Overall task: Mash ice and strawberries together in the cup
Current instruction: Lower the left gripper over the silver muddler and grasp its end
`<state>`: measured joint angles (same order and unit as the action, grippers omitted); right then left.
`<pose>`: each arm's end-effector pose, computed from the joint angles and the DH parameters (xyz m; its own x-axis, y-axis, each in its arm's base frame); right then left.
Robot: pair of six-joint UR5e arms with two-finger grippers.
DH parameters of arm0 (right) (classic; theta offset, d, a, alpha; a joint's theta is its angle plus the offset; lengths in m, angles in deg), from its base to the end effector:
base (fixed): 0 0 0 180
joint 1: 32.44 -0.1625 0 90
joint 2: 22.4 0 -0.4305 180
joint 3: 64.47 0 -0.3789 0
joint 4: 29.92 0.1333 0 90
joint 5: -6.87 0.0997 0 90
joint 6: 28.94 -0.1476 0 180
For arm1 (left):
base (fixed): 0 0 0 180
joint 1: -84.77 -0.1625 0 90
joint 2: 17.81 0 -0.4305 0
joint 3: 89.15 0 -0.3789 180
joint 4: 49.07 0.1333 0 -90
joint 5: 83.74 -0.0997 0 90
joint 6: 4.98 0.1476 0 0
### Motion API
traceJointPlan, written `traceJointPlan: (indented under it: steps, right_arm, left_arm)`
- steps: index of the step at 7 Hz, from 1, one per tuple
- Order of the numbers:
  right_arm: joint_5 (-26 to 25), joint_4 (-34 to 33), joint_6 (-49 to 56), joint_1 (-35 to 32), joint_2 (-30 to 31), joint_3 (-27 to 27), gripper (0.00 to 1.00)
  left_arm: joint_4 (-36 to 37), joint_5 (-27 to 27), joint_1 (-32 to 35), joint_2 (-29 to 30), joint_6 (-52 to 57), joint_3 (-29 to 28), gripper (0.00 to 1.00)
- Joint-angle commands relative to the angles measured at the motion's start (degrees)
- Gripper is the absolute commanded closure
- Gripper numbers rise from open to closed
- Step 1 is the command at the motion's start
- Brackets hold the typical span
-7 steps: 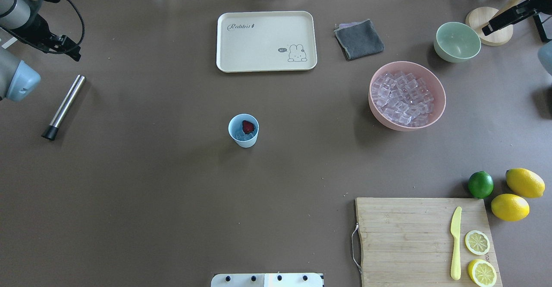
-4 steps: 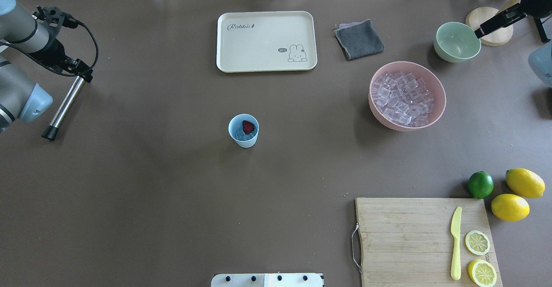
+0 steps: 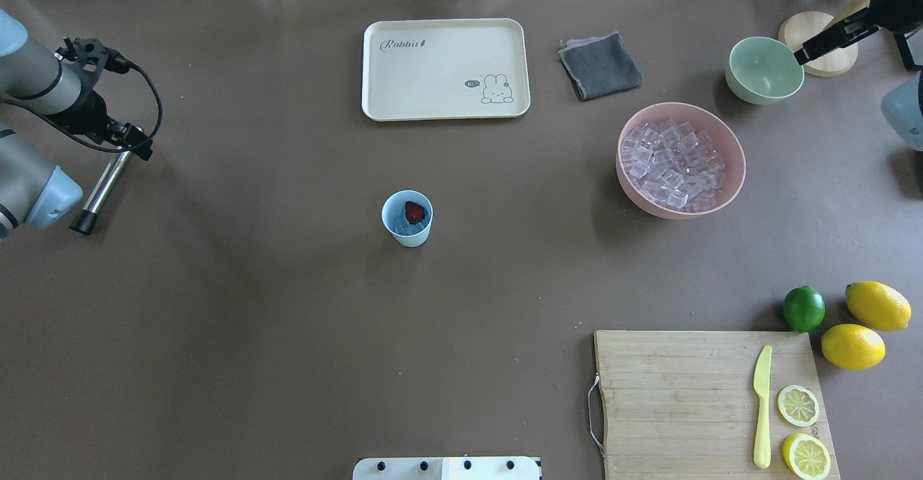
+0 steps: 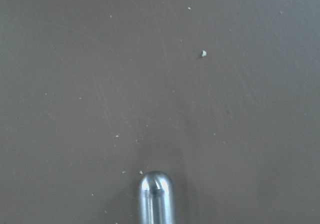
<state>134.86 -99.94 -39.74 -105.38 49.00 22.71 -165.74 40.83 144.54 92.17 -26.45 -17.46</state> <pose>-0.1504 -0.6346 0.5036 0.6810 -0.4195 0.6001 0.1124 0.8698 0.4804 0.2952 -0.6049 0.6157 0.6981 0.3240 -0.6385 -0.2016 0.9446 0.2590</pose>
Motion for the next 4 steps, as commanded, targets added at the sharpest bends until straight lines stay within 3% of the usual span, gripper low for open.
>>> traceJointPlan:
  steps: [1,2,4]
  right_arm:
    - [-1.68,0.06,-0.54,0.86,0.31,0.27,0.01]
    - [-1.61,0.06,-0.54,0.87,0.4,0.27,0.01]
    - [-1.96,0.06,-0.71,2.0,0.32,0.18,0.01]
  left_arm:
    - [-0.05,0.06,-0.62,-0.38,-0.07,0.12,0.03]
    - [-0.83,0.06,-0.62,-0.38,-0.33,0.38,0.03]
    - [-1.01,0.06,-0.8,-1.69,0.11,0.38,0.16]
